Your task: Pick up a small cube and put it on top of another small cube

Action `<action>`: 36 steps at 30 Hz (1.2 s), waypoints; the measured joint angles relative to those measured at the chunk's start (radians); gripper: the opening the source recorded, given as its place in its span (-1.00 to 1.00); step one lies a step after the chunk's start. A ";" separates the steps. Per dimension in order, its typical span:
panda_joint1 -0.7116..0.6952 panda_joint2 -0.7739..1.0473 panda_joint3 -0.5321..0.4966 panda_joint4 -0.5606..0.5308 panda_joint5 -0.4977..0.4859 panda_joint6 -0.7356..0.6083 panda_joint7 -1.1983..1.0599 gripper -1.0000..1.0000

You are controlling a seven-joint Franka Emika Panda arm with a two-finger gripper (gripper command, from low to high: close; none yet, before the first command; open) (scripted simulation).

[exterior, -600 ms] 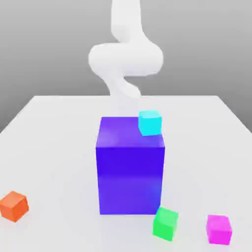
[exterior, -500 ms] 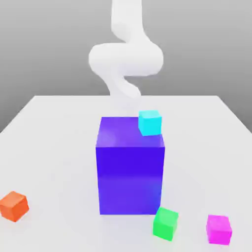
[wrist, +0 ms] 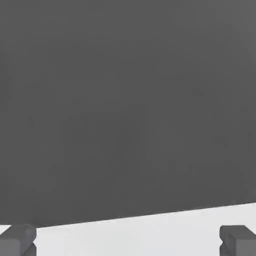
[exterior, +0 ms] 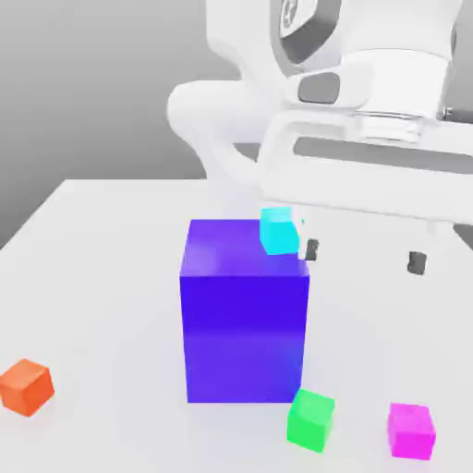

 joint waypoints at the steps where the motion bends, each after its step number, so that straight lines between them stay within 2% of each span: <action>1: 0.011 0.036 0.005 -0.002 -0.012 0.011 0.026 0.00; 6: 0.064 0.207 0.013 -0.015 -0.040 0.071 0.135 0.00; 11: 0.111 0.363 0.037 -0.030 -0.015 0.143 0.205 0.00; 15: 0.183 0.507 -0.039 -0.002 -0.089 0.243 0.275 0.00; 16: 0.202 0.538 -0.062 0.005 -0.108 0.266 0.290 -1.00; 23: 0.204 0.543 -0.064 0.006 -0.110 0.271 0.292 -1.00; 28: 0.137 0.380 0.022 -0.032 0.012 0.154 0.221 -1.00; 36: 0.094 0.117 0.014 -0.039 0.177 -0.042 0.417 -1.00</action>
